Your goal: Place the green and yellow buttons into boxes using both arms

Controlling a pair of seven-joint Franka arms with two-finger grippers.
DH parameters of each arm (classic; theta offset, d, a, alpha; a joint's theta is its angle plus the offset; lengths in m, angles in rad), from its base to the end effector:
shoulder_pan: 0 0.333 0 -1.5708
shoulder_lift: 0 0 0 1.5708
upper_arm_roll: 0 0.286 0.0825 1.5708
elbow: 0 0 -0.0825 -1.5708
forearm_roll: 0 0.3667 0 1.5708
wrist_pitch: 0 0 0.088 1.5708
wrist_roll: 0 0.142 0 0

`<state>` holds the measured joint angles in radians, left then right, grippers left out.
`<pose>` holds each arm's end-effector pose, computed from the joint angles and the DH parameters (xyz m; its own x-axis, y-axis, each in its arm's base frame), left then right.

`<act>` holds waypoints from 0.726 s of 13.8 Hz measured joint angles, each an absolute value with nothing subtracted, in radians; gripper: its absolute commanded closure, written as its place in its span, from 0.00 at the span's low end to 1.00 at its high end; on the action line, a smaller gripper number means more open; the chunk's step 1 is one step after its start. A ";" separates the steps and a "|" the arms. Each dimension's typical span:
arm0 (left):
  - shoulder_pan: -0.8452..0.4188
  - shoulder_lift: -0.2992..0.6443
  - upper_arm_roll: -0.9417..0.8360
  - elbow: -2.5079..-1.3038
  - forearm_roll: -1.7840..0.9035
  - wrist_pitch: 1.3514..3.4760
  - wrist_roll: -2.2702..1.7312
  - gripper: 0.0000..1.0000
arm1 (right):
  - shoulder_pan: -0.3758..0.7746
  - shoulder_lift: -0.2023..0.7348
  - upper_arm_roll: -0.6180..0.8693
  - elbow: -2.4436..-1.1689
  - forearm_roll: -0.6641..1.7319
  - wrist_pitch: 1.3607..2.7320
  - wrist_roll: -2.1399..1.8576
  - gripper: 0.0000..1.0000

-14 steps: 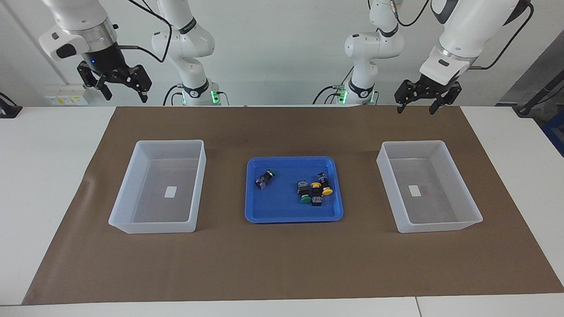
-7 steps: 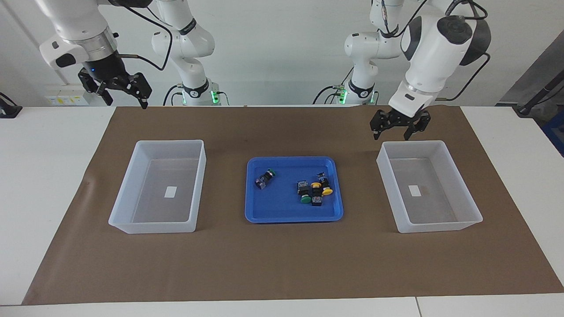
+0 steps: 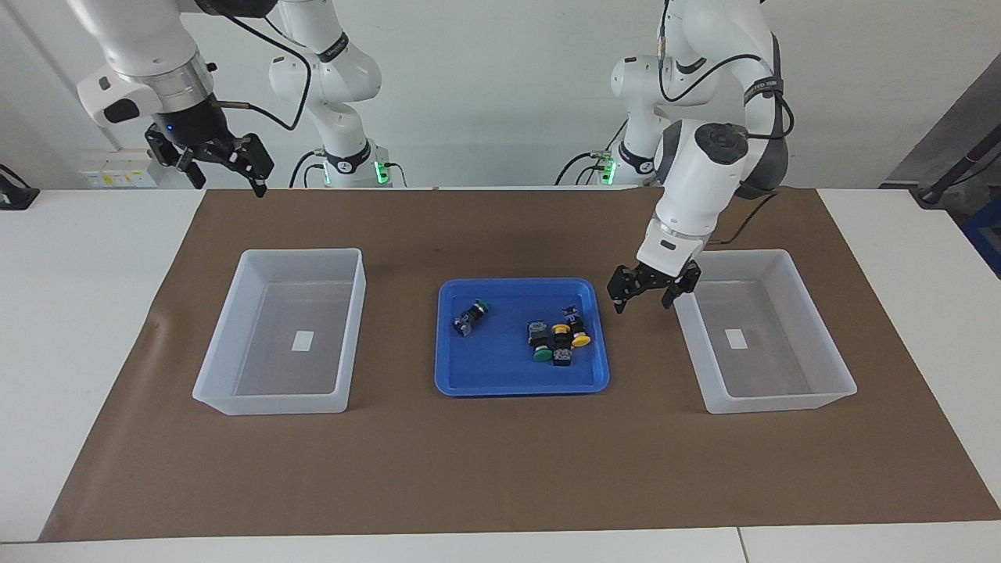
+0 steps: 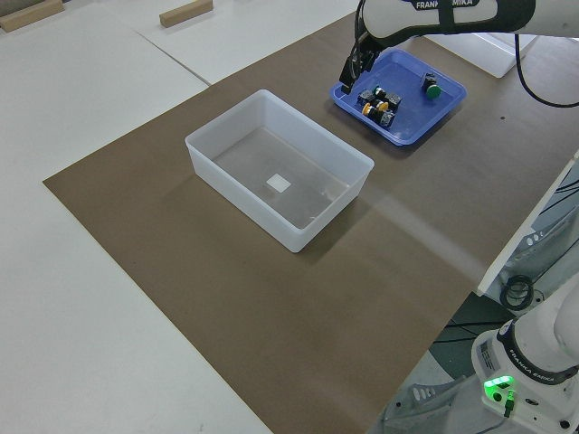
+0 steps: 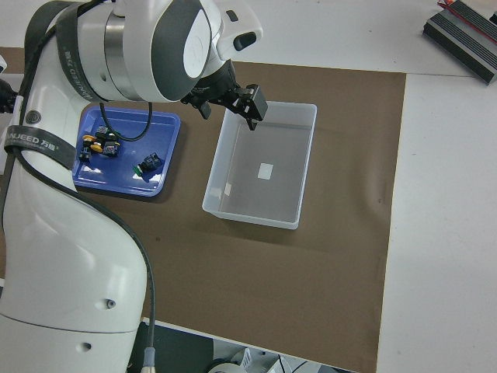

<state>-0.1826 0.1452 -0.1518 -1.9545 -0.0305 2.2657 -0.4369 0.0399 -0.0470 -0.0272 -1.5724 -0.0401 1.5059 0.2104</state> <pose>0.5587 -0.1941 0.3658 0.9830 0.1295 0.1301 0.1149 -0.9868 0.1140 0.5168 0.0004 0.5780 0.9800 -0.1988 -0.0109 -0.1981 -0.9793 0.0420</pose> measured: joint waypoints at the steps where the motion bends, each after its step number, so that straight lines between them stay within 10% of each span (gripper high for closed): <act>1: -0.191 0.161 -0.152 -1.965 -0.031 2.302 -0.476 0.00 | 0.055 -0.044 -0.026 -1.590 -0.040 1.541 0.242 0.00; 6: -0.232 0.243 -0.153 -1.972 -0.031 2.399 -0.607 0.03 | 0.226 -0.006 -0.017 -1.743 -0.032 1.784 0.572 0.00; 10: -0.281 0.291 -0.153 -1.974 -0.032 2.452 -0.699 0.24 | 0.358 0.125 -0.013 -1.772 -0.014 1.921 0.840 0.00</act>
